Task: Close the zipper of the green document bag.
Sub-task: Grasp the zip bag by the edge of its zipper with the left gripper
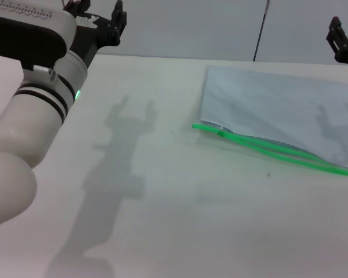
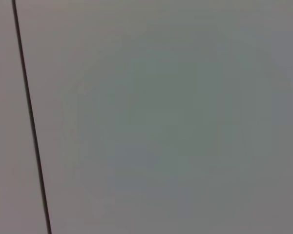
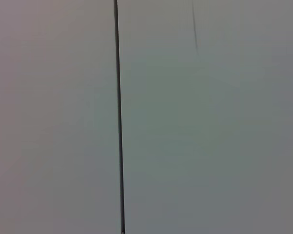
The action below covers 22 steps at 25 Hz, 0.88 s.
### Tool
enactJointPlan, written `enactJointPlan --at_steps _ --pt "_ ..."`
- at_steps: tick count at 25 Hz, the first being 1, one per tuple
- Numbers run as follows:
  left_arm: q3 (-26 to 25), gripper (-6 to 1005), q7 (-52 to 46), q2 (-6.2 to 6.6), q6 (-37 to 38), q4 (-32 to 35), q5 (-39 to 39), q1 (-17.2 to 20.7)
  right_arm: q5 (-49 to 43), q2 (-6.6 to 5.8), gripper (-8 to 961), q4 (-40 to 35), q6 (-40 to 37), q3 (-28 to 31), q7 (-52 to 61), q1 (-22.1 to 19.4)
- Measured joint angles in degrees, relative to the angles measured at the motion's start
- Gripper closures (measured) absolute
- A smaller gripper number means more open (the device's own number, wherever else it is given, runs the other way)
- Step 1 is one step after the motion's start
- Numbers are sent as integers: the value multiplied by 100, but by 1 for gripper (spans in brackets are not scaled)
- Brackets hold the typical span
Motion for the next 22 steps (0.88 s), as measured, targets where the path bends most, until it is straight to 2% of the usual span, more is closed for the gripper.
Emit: enactJointPlan --at_steps 14,18,22 --pt "58 384 297 1 99 -15 7 -31 0 10 305 129 0 11 6 86" --pt "-55 384 370 9 736 149 -28 -57 0 10 305 146 0 11 6 94" --pt "-590 383 -23 103 2018 323 -58 -160 0 9 305 150 0 11 6 97"
